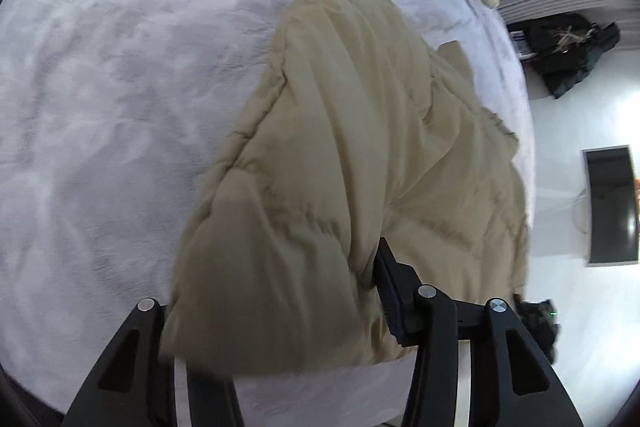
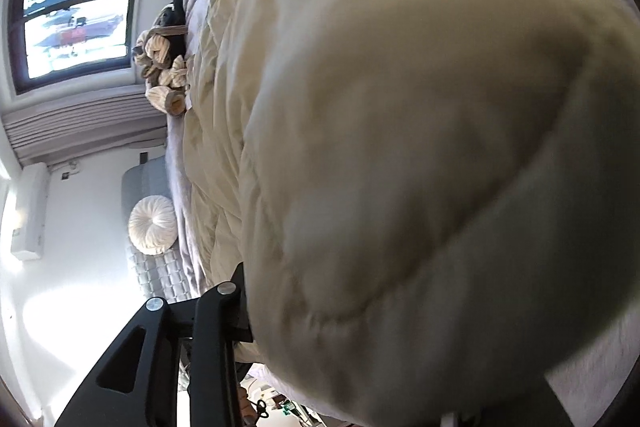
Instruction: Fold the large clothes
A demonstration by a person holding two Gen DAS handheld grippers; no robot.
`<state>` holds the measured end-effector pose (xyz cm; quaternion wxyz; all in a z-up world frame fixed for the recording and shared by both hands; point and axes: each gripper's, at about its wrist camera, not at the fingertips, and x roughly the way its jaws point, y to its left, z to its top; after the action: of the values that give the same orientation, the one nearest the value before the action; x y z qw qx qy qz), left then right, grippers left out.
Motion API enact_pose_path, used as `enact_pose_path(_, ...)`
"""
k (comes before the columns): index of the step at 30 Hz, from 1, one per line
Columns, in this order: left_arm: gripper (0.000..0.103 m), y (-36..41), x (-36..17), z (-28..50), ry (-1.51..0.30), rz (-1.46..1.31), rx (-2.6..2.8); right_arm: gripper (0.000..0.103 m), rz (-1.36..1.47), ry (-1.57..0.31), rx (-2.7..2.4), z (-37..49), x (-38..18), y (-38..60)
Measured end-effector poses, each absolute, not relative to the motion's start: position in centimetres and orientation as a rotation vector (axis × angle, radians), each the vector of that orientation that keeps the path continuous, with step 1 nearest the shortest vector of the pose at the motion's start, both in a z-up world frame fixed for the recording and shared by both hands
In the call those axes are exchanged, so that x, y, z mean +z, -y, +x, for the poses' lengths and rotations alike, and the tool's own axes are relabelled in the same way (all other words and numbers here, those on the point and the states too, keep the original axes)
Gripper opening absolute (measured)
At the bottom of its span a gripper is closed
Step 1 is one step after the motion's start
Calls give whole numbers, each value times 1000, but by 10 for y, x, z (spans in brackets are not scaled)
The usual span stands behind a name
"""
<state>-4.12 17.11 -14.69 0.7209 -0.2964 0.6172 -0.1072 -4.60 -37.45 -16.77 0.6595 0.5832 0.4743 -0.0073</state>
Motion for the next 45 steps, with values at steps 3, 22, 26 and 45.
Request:
enact_pose_path(3, 51, -178, -138, -46, -1386, -636, -193, 53, 1311, -1089, -45, -47, -154, 370)
enact_pose_path(22, 100, -202, -73, -56, -1320, -372, -22, 74, 962, -1300, 65, -72, -82, 289)
enact_pose_path(26, 100, -206, -76, -47, -1312, -349, 2, 84, 854, -1311, 129, -63, -73, 267)
enact_pose_path(45, 100, -205, -127, 44, -1366, -431, -306, 84, 462, -1339, 150, 11, -54, 204)
